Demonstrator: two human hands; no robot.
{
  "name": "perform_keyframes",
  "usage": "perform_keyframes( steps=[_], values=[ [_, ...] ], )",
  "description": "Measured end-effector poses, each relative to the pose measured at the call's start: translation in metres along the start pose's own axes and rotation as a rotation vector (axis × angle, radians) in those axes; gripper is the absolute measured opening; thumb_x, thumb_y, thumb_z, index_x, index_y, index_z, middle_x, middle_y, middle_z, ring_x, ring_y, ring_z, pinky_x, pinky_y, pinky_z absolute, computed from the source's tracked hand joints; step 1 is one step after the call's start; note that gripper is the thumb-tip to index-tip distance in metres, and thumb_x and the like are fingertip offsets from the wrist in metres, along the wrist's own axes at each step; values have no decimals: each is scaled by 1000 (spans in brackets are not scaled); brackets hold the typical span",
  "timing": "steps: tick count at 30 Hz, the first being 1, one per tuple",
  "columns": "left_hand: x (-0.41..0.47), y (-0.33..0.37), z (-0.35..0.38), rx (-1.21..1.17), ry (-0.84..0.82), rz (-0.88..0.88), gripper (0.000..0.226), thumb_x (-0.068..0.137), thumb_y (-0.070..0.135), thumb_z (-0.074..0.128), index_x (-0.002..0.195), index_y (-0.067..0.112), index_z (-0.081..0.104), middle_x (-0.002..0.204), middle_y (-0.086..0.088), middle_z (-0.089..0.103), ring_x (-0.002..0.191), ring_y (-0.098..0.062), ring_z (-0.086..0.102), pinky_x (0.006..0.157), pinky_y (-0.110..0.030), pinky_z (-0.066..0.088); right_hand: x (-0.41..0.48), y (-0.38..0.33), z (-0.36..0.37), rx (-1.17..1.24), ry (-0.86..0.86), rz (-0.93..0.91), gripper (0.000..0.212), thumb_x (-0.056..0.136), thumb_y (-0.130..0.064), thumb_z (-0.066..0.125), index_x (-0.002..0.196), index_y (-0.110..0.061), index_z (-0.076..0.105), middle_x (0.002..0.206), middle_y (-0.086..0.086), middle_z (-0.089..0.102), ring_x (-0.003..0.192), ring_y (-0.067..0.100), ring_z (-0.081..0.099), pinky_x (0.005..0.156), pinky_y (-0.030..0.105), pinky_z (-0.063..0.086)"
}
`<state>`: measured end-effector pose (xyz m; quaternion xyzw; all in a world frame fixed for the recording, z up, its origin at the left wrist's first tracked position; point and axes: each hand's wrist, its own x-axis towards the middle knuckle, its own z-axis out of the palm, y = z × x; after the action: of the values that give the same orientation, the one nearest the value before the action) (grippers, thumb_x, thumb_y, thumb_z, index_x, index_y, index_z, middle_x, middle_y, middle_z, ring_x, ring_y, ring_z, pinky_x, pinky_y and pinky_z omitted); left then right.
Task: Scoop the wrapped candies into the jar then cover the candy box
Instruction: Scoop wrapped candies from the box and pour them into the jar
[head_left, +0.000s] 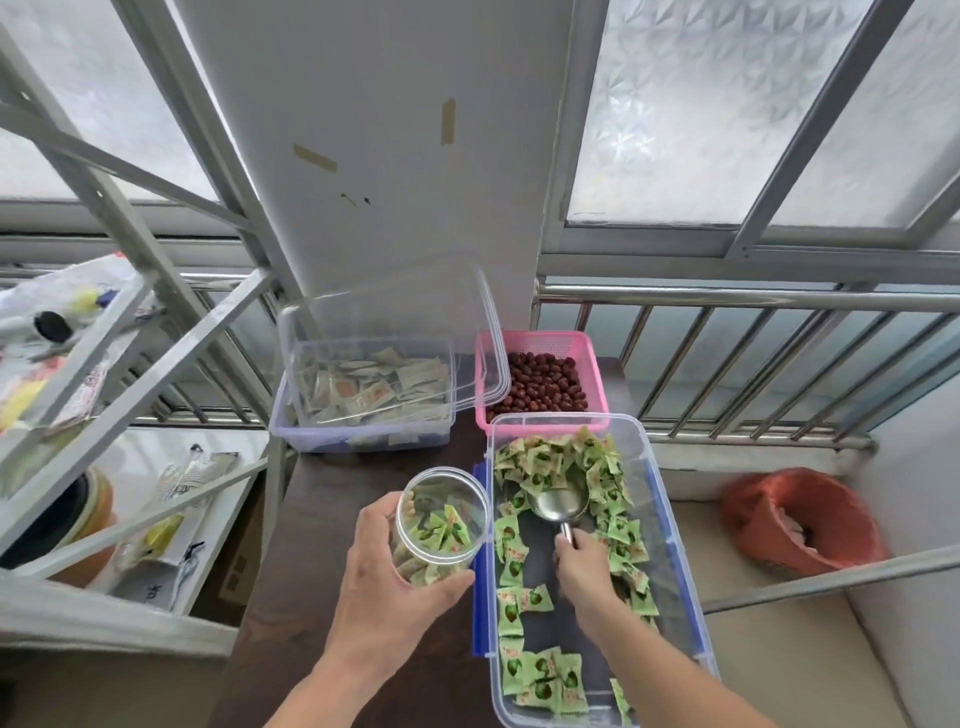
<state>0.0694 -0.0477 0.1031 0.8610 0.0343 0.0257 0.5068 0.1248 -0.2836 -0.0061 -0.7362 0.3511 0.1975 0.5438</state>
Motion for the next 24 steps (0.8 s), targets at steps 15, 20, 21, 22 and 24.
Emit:
perform_keyframes(
  steps=[15,20,21,22,24],
  values=[
    [-2,0,-1,28,-43,11,87,50,41,95,118,58,43,118,29,57,111,-1,63,87,-18,52,-9,9,-18,95,-129,-169,34,108,-23,41,78,-9,48,62,3,42,52,15,36,49,29,29],
    [8,2,-1,66,-76,64,89,54,34,99,115,61,41,120,22,59,113,4,60,89,-13,49,-48,1,-52,33,-183,-289,31,107,-20,45,80,-6,47,61,1,38,46,9,30,46,23,25],
    [11,3,-1,74,-87,74,88,53,37,98,115,62,40,121,21,59,112,1,61,92,-19,51,-59,-3,-65,3,-194,-329,31,107,-17,46,80,-3,46,63,3,36,45,7,29,44,19,25],
    [14,4,-1,88,-100,87,87,53,41,96,116,61,40,121,19,60,112,-2,61,94,-25,53,-69,-8,-79,-6,-207,-360,30,107,-13,46,80,-2,46,65,8,34,44,7,28,42,16,25],
    [21,7,0,121,-123,118,84,53,48,93,115,64,38,120,18,59,112,-8,62,96,-34,55,-92,-19,-111,-23,-232,-409,28,106,-6,48,80,5,49,67,12,32,42,5,26,40,13,23]
  ],
)
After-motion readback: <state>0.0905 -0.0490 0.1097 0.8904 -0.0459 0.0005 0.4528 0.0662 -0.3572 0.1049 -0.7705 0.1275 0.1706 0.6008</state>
